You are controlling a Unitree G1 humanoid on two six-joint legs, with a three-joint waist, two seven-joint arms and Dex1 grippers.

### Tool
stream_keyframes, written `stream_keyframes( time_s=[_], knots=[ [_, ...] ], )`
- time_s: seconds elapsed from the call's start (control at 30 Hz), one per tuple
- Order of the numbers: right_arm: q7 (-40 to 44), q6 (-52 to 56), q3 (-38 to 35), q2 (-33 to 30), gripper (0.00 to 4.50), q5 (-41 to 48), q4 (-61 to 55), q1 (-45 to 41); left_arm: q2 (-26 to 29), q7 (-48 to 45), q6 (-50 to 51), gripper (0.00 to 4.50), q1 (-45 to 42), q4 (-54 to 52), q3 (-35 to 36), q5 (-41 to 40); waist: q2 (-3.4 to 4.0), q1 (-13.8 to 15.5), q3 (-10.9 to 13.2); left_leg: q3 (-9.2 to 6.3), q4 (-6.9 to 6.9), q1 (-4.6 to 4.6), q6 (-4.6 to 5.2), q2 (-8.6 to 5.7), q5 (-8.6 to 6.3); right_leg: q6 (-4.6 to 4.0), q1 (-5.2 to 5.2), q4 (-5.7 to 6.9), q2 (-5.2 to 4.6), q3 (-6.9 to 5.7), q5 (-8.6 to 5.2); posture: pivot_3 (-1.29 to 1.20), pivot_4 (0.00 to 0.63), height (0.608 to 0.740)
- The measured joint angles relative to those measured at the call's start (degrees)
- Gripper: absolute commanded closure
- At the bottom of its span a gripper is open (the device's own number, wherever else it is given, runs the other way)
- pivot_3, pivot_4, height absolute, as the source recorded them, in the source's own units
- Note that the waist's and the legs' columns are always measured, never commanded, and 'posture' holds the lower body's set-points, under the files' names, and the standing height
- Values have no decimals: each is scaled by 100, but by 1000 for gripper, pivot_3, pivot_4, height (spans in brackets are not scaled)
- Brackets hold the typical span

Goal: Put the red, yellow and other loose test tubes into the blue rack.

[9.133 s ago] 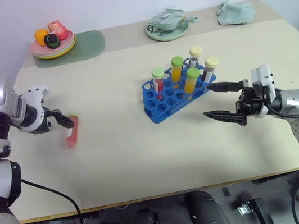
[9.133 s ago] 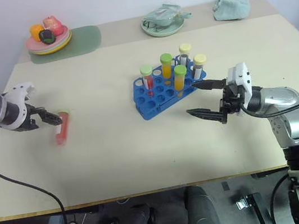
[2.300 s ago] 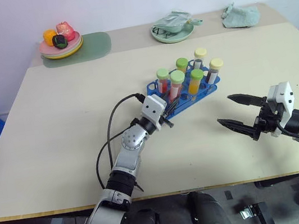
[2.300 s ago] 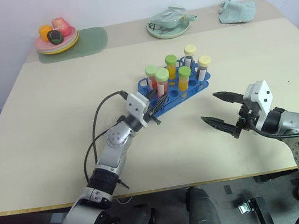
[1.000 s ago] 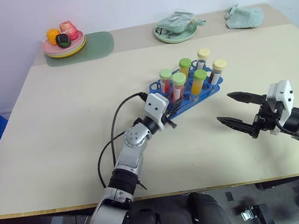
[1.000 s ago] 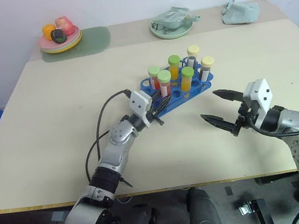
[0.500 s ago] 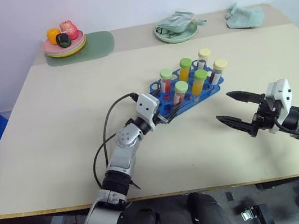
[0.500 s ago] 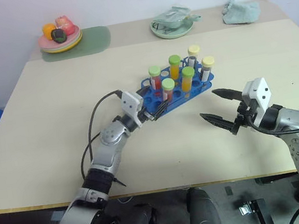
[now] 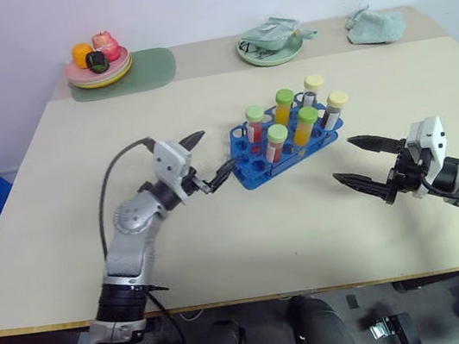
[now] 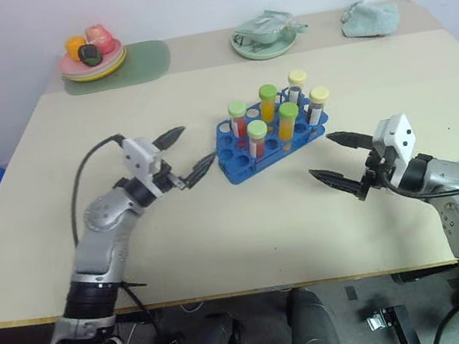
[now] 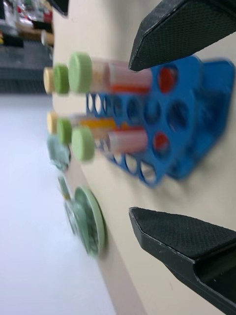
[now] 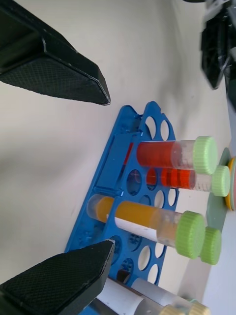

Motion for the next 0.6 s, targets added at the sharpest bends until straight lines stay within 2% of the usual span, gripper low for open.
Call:
stream_keyframes(
  time_s=[0.17, 0.37, 0.6],
  knots=[
    [220, -103, -21, -170, 0, -4, 197, -24, 681, -652, 227, 11, 2, 107, 515, -541, 1, 1, 1, -2, 0, -1, 1, 0, 0, 0, -2, 0, 0, 1, 0, 0, 150, 740],
    [608, -207, -388, -626, 0, 18, 285, 402, 1931, -2262, 776, 11, 490, -17, 1009, -1483, 4, -21, 2, 0, -3, -3, 17, 0, -10, 0, -4, -5, 0, 3, -1, 0, 150, 740],
    [1116, -290, -708, -891, 0, 117, 506, 576, 2636, -3468, 600, 11, 829, 3, 1362, -1731, 5, -56, 3, 16, -6, 0, 20, 5, -13, 0, -4, -6, 4, 8, -1, 0, 150, 740]
  ],
)
